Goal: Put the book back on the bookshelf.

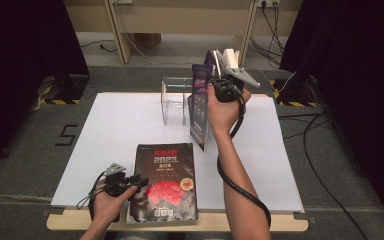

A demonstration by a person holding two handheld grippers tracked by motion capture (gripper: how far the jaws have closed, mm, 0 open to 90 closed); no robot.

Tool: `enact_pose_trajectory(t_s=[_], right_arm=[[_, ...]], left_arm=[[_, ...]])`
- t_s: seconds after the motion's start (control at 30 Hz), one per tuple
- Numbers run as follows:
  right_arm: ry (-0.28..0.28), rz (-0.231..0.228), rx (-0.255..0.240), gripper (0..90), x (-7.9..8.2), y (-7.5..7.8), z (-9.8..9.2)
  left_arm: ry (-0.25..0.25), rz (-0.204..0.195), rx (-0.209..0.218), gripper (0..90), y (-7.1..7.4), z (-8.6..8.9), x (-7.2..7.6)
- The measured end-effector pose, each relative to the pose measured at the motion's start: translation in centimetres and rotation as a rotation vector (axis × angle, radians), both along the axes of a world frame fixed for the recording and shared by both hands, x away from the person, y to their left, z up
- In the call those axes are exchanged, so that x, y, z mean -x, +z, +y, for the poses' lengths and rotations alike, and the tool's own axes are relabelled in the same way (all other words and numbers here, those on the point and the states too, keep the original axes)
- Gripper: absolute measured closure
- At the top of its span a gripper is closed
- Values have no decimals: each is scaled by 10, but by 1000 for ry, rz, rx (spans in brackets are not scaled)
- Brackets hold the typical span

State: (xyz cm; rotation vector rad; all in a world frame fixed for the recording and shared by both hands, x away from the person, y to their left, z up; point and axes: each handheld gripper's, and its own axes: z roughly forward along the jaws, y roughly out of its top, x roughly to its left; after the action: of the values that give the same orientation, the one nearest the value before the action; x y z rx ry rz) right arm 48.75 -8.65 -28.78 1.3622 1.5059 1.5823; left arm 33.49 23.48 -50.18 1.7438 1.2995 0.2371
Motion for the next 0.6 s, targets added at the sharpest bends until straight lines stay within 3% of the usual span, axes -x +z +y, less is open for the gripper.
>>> enact_pose_trajectory(t_s=[0.6], right_arm=[[-4, -47, -7, 835, 2, 10, 3]], left_arm=[[-3, -2, -1, 546, 0, 0, 0]])
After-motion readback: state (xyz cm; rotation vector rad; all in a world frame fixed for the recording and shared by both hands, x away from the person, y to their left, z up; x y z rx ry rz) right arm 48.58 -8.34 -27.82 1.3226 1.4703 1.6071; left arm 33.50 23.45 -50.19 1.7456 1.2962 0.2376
